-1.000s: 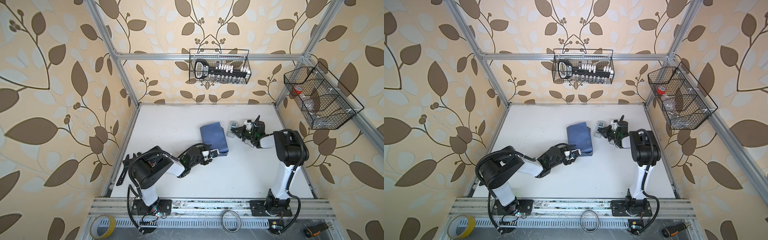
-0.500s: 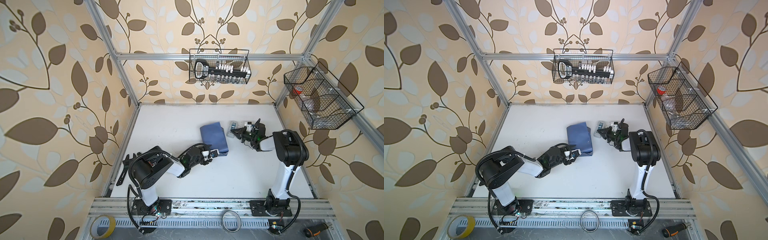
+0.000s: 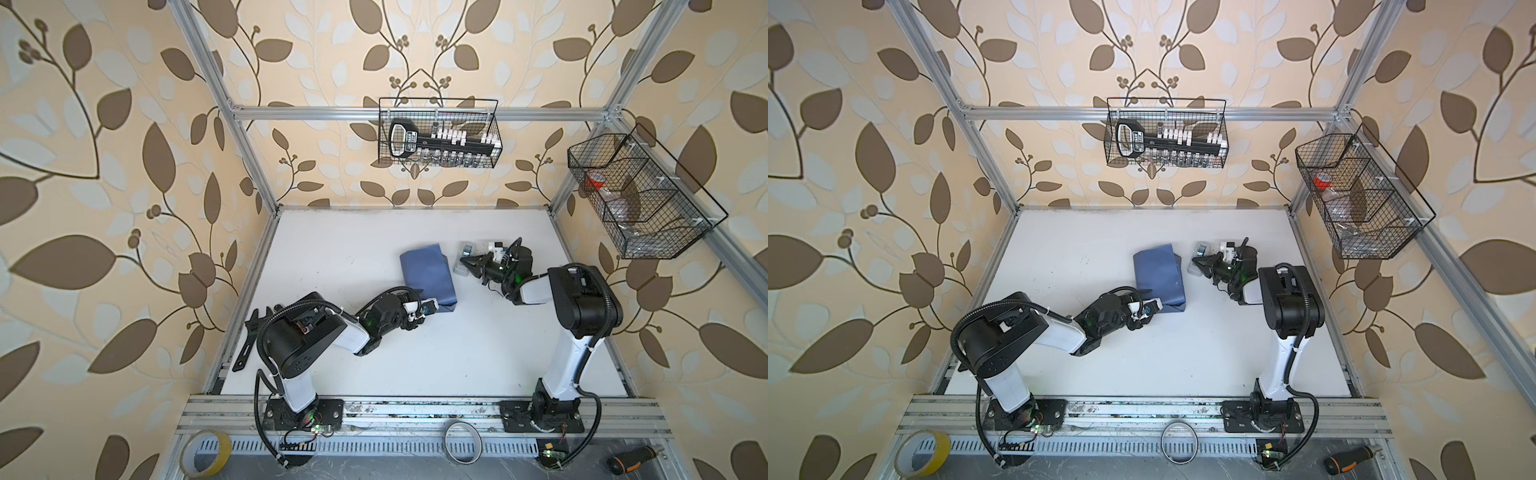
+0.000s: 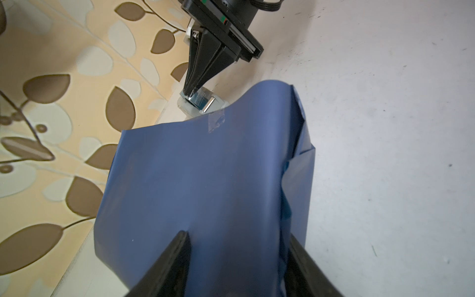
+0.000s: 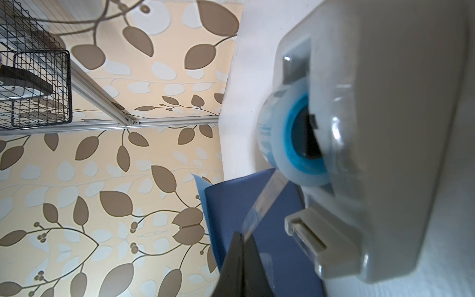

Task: Wrap a gift box in wrapping paper
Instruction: Tear off the tape with the cutter.

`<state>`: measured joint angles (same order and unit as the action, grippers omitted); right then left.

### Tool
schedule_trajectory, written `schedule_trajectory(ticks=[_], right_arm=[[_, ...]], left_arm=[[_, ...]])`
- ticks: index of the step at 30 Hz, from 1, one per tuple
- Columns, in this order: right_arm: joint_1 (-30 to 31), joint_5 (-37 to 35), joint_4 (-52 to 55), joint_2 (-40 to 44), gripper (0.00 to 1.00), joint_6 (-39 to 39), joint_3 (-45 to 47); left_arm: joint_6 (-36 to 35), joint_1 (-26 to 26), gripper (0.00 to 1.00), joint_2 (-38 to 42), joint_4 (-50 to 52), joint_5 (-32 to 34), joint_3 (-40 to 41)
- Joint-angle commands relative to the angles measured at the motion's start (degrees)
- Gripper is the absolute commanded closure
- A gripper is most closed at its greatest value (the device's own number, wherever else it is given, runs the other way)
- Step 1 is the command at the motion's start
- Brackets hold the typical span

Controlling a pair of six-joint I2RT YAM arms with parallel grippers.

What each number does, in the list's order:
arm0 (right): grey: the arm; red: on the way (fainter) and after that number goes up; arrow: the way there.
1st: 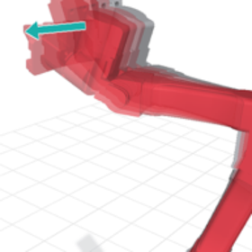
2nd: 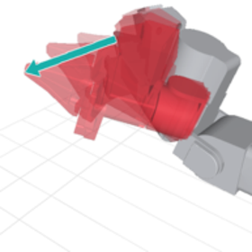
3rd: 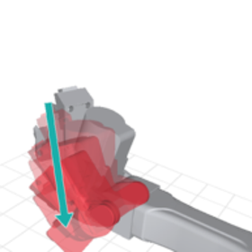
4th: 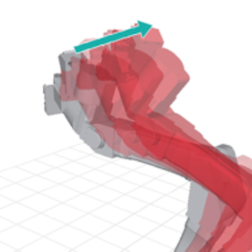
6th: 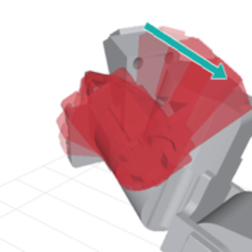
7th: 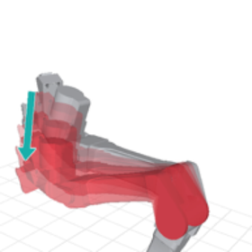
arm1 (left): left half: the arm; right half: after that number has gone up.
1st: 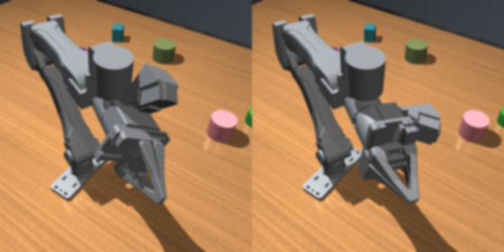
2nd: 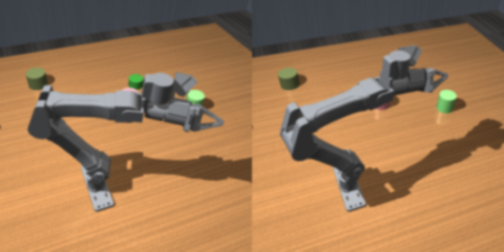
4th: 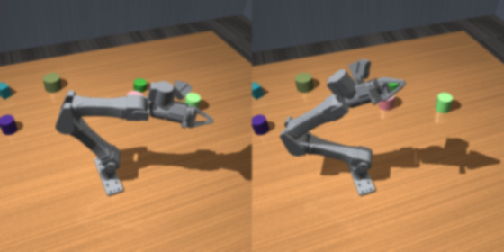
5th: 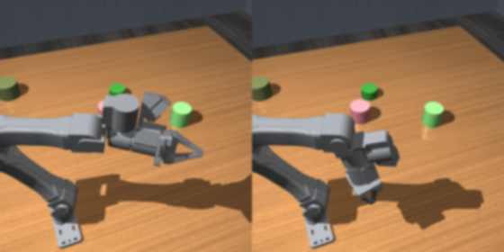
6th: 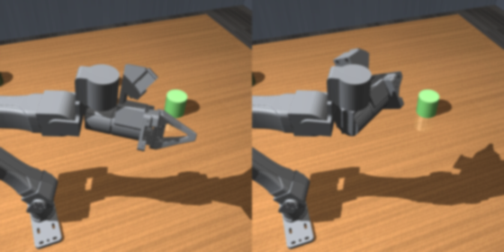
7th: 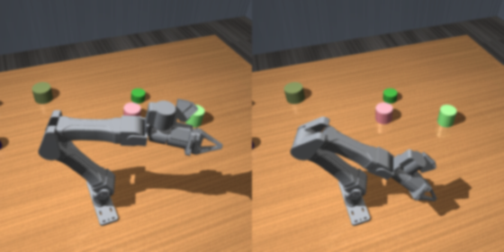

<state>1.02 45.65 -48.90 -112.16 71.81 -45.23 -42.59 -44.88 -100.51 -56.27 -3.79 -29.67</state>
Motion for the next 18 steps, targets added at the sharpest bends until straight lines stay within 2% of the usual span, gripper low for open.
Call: schedule_trajectory(ticks=[1, 18], right_arm=[[1.09, 3.32, -1.37, 1.66, 1.0, 0.51, 2.06], [2.76, 1.18, 3.24, 1.98, 1.0, -5.32, 7.01]], left_arm=[[0.88, 0.26, 0.43, -1.15, 4.29, -0.36, 1.18], [0.77, 0.3, 0.43, -1.23, 4.24, -0.42, 1.12]])
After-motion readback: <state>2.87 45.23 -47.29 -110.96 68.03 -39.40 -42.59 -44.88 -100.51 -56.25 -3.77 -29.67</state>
